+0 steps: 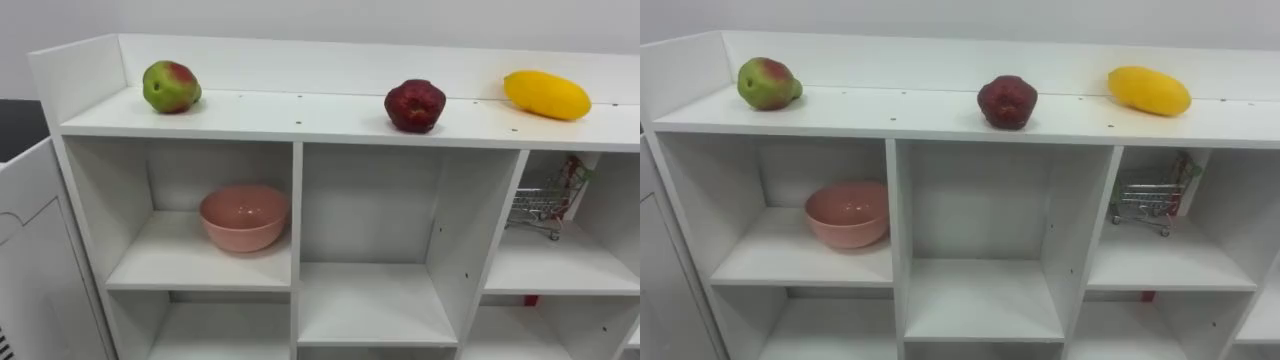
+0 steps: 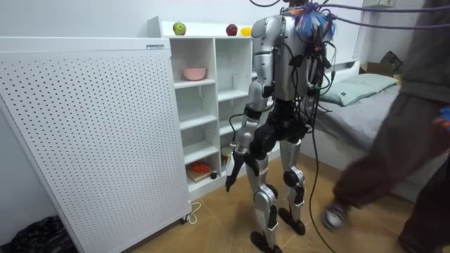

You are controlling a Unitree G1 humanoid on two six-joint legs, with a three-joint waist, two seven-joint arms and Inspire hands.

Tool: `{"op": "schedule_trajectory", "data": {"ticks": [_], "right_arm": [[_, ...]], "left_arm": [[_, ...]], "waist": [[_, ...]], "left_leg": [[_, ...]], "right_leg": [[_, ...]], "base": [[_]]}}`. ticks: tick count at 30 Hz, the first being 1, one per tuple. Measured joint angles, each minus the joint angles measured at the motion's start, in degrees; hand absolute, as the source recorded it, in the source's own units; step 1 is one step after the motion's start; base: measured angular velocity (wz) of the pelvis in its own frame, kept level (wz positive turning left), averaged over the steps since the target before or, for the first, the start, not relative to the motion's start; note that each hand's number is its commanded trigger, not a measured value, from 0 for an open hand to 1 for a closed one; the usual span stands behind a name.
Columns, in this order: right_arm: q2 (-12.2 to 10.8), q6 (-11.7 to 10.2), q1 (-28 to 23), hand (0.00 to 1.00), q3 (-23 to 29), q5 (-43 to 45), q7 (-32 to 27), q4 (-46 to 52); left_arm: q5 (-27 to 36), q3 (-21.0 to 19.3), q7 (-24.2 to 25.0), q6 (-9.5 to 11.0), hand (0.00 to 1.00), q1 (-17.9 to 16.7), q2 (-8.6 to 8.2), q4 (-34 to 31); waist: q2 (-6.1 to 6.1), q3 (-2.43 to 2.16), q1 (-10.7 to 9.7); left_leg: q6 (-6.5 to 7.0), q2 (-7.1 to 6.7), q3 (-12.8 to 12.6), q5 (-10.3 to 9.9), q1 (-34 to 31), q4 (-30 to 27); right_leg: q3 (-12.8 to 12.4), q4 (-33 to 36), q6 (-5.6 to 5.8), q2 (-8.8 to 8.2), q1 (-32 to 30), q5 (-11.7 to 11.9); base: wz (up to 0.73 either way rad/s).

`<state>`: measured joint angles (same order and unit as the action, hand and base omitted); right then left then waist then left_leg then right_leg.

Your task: Arrange fruit in the closet

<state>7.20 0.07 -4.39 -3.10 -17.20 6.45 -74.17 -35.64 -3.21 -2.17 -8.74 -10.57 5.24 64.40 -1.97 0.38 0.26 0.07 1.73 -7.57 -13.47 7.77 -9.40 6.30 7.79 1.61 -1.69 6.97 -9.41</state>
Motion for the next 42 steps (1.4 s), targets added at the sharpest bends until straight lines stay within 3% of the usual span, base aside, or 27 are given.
{"op": "schedule_trajectory", "data": {"ticks": [11, 15, 18, 20, 22, 25, 30, 32, 36, 42], "right_arm": [[-0.1, -0.1, 0.0, 0.0, 0.0, 0.0, -1.0, 0.3], [-0.3, -0.1, 0.4, 0.0, -0.1, -0.1, -3.1, 0.9], [-0.3, 0.1, 0.4, 0.0, 0.2, 0.1, -5.5, 2.1], [-0.3, 0.0, 0.5, 0.0, 2.2, 1.6, -7.3, 4.3], [-0.3, 0.1, 0.3, 0.0, 5.7, 4.0, -10.8, 12.5], [-0.2, -0.9, 1.1, 0.0, 8.8, 3.8, -14.7, 20.8], [-0.3, -3.6, 1.0, 0.0, 10.1, 7.3, -21.5, 44.8], [-0.3, -4.8, 0.9, 0.0, 10.0, 9.0, -23.3, 50.8], [-0.1, -5.1, 1.2, 0.0, 10.2, 15.1, -26.6, 62.3], [-0.1, -6.6, 1.6, 0.0, 10.3, 15.4, -28.5, 73.6]], "left_arm": [[0.1, 0.0, -0.4, 0.1, 0.0, 0.0, 0.01, -0.1], [0.3, 0.1, -2.1, 0.5, 0.0, 0.0, -0.01, 0.0], [1.3, 0.1, -2.7, 0.7, 0.0, 0.1, -0.01, -0.3], [1.2, -0.1, -2.7, 1.3, 0.0, 0.2, 0.03, -0.3], [0.3, -1.4, -3.0, 2.6, 0.0, 0.2, 0.09, -0.3], [0.8, -1.5, -4.7, 3.4, 0.0, 0.3, 0.32, -0.3], [2.3, -1.6, -6.6, 4.8, 0.0, 0.5, 0.55, -1.9], [4.6, -1.5, -7.6, 5.9, 0.0, 0.3, 0.81, -1.9], [5.0, -1.1, -8.9, 6.8, 0.0, -0.2, 0.78, -1.6], [5.7, -0.9, -8.9, 6.8, 0.0, -1.7, 0.71, -1.6]], "waist": [[0.36, -0.2, 0.0], [-0.02, 0.06, 0.0], [0.04, -0.22, -0.1], [0.07, -0.13, -0.1], [0.1, 0.22, -0.3], [0.09, 0.21, -0.3], [0.19, 0.16, -0.2], [0.28, 0.11, -0.2], [0.69, -0.53, -0.2], [0.5, -0.61, 0.1]], "left_leg": [[0.0, 0.07, -0.3, 0.0, 0.2, 0.2], [0.0, 0.09, -0.3, 0.0, 0.7, 0.7], [0.0, 0.09, -0.3, 0.0, 0.7, 0.7], [0.0, 0.09, -0.5, 0.0, 0.7, 0.7], [0.0, 0.12, -1.3, 0.0, 0.6, 0.7], [0.0, 0.16, -1.7, 0.0, 0.8, 0.7], [0.0, 0.32, -2.1, 0.0, 0.8, 0.7], [-0.01, 0.42, -2.1, 0.0, 0.6, 0.7], [-0.03, 0.51, -2.7, 0.0, -0.1, 0.5], [-0.04, 0.6, -2.6, 0.0, 0.1, 0.6]], "right_leg": [[-0.1, 0.0, -0.01, 0.08, 0.1, 0.0], [-0.5, 0.0, -0.01, 0.14, 0.3, 0.0], [-0.7, 0.0, 0.0, 0.15, 0.2, 0.0], [-1.5, 0.0, -0.01, 0.21, 0.1, 0.0], [-1.5, 0.2, -0.01, 0.22, -0.2, 0.0], [-1.5, 0.7, -0.01, 0.21, -0.5, 0.0], [-1.8, 0.9, -0.01, 0.36, -0.9, 0.0], [-1.7, 1.0, -0.02, 0.43, -1.0, 0.0], [-2.3, 2.0, -0.02, 0.54, -2.9, 0.0], [-3.2, 1.9, -0.03, 0.73, -2.9, 0.0]], "base": [[0.0], [-0.01], [0.0], [-0.06], [-0.13], [-0.07], [-0.03], [0.0], [-0.13], [-0.06]]}}
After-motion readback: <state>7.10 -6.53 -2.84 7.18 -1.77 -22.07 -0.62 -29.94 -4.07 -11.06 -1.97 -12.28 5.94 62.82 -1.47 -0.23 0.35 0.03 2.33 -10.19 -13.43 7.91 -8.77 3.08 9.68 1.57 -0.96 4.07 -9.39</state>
